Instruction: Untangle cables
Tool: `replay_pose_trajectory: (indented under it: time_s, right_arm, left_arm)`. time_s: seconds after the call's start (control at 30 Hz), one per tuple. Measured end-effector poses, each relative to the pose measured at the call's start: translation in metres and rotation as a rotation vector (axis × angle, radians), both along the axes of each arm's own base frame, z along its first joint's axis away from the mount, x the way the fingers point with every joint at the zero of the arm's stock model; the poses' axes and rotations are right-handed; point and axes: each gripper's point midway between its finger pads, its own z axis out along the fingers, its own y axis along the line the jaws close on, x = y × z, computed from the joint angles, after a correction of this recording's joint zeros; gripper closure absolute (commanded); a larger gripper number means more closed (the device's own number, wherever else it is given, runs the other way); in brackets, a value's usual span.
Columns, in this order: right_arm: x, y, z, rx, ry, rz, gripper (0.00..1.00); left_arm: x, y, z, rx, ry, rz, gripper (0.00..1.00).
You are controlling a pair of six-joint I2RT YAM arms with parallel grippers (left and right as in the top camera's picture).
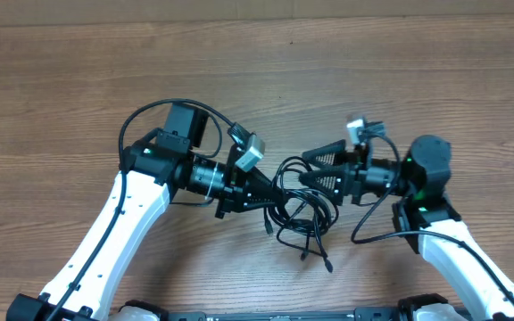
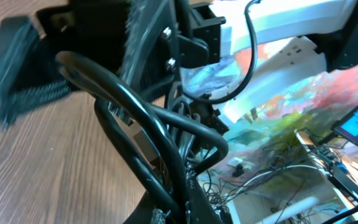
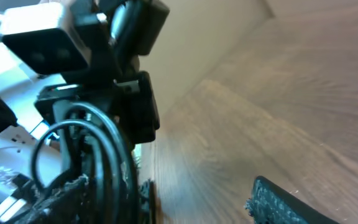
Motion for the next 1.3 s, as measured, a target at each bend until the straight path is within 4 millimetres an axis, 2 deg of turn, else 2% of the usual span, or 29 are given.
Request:
replay_pose_trajectory:
  time_s: [0.23,0.3,0.4,0.47,0.5,0.6,0.63,0.67,0.7,0.73,0.77,0.9,1.0,1.07,1.17,1.3]
  right_arm:
    - [-0.006,0.009,-0.003,-0.001,0.021,0.035,0.39]
    - [-0.014,0.017,-0.003,-0.001,0.02,0.07,0.49]
    - [-0.023,0.027,-0.003,-0.001,0.024,0.111,0.71]
    - [-0.027,0.031,-0.003,0.0,0.026,0.125,0.94]
    - [-0.027,0.031,-0.003,0.0,0.023,0.127,0.96]
    - [-0.02,0.03,-0.007,-0.01,0.047,0.082,0.96]
    - [-0.016,0.03,-0.009,-0.016,0.061,0.062,0.96]
    - [-0.011,0.029,-0.014,-0.029,0.086,0.026,0.96]
    - [-0.008,0.028,-0.017,-0.036,0.1,0.004,0.96]
    - [0.0,0.025,-0.026,-0.058,0.138,-0.049,0.96]
    - [0.005,0.023,-0.032,-0.074,0.161,-0.089,0.96]
    - [0.032,0.006,-0.064,-0.169,0.272,-0.307,0.96]
    - [0.049,-0.017,-0.092,-0.271,0.383,-0.49,0.96]
    - [0.059,-0.04,-0.109,-0.369,0.485,-0.635,0.96]
    - [0.068,-0.066,-0.111,-0.474,0.57,-0.799,0.96]
    - [0.078,-0.085,-0.088,-0.528,0.601,-0.917,0.96]
  left_arm:
    - [0.001,-0.001,0.001,-0.006,-0.012,-0.003,0.96]
    - [0.003,-0.002,0.002,-0.014,-0.034,-0.003,0.96]
    - [0.005,-0.002,0.002,-0.019,-0.056,-0.002,0.96]
    - [0.006,-0.002,0.002,-0.018,-0.062,0.0,0.96]
    - [0.006,-0.002,0.002,-0.016,-0.063,0.001,0.96]
    - [0.007,-0.002,0.0,-0.008,-0.068,0.004,0.93]
    - [0.008,-0.002,-0.001,0.001,-0.072,0.008,0.88]
    - [0.009,-0.002,-0.003,0.01,-0.074,0.013,0.77]
    - [0.01,-0.002,-0.004,0.017,-0.077,0.018,0.65]
    - [0.011,-0.002,-0.005,0.024,-0.078,0.021,0.41]
    - [0.013,-0.002,-0.006,0.034,-0.081,0.027,0.0]
    - [0.022,0.0,-0.017,0.108,-0.081,0.073,0.0]
    - [0.036,0.001,-0.026,0.183,-0.051,0.149,0.0]
    - [0.052,0.003,-0.032,0.249,0.01,0.248,0.0]
    - [0.077,0.011,-0.045,0.356,0.159,0.443,0.01]
    - [0.1,0.028,-0.061,0.459,0.412,0.722,0.01]
